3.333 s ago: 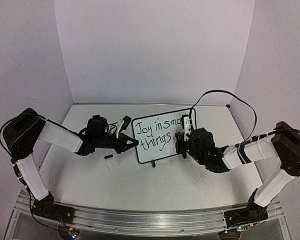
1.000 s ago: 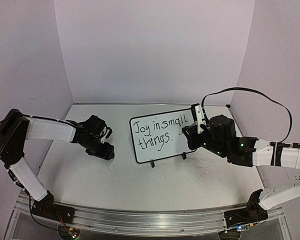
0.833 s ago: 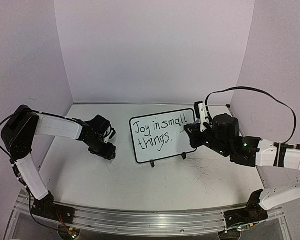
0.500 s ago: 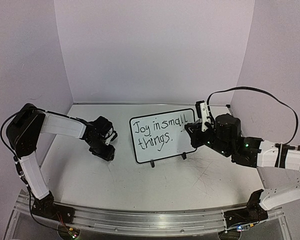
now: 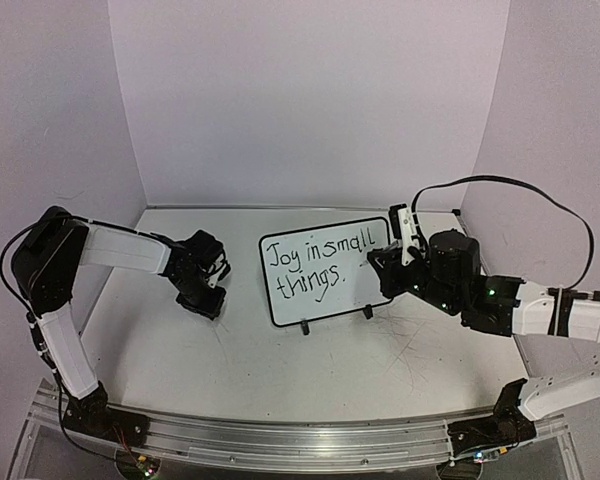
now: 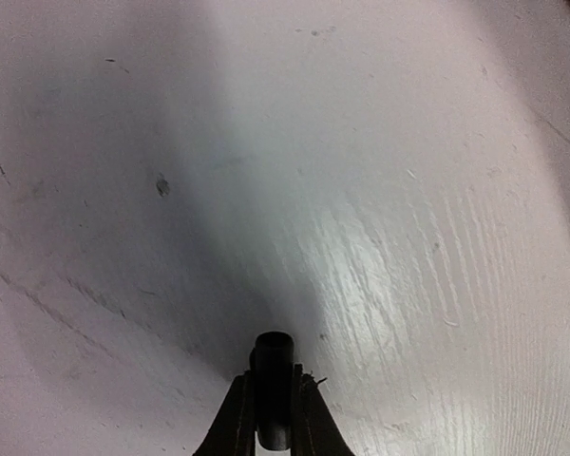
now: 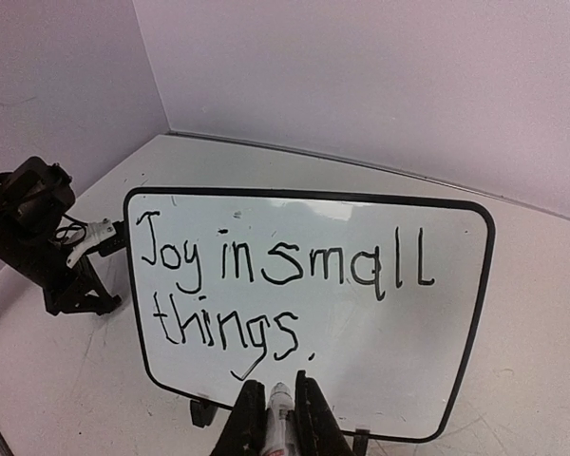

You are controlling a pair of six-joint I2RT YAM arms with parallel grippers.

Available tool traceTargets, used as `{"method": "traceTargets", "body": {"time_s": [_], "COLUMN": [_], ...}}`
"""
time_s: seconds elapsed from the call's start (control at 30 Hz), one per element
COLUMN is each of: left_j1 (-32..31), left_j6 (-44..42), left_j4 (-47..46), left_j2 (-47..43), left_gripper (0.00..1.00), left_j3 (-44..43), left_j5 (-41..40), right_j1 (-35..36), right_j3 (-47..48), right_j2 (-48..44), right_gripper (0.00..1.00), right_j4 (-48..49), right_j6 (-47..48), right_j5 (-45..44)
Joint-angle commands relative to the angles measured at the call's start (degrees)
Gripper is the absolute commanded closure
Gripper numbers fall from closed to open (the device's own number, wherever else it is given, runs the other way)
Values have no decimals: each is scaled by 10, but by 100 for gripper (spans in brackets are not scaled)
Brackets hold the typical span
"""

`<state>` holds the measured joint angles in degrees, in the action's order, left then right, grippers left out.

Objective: Write a sentence on the whiteboard
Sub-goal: Pick up the pen cap from the center of the board, then insert the whiteboard marker without the cap into the pen cap.

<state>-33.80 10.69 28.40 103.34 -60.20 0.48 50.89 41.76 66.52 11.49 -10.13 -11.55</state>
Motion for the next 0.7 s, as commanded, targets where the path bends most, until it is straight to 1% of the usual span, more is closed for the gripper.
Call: {"method": "traceTargets", "body": {"time_s": [0.0,0.03,0.17,0.23,0.3,0.33,0.43,0.5,0.57,0.63,0.67], "left_j1": [-4,-2,2,2,1,0,-20,-72,-123,-147,-153], "left_j6": [87,99,145,149,140,126,76,20,-48,-121,-153], "left_j4": [-2,-2,-2,-3,-29,-54,-191,-267,-347,-407,-419], "left_j2": [-75,-87,-141,-179,-238,-271,-384,-459,-496,-506,-501], "left_gripper": [98,100,100,100,100,100,100,100,100,100,100], "left_j3": [11,12,21,29,52,80,164,221,266,288,288], "left_j5": [50,60,103,105,106,112,165,151,106,97,93], "right_j1": [1,1,1,1,1,2,1,1,2,2,4], "right_j3": [13,19,42,51,66,75,126,170,199,227,235], "right_j2": [22,28,45,49,56,60,95,125,147,167,173], "right_gripper": [100,100,100,100,100,100,100,100,100,100,100], "right_j4": [28,30,30,32,32,32,23,-1,-13,-22,-24], "right_j6": [20,28,51,51,37,26,-21,-51,-77,-100,-105], "right_j5": [29,43,79,97,127,155,249,312,360,392,402]}}
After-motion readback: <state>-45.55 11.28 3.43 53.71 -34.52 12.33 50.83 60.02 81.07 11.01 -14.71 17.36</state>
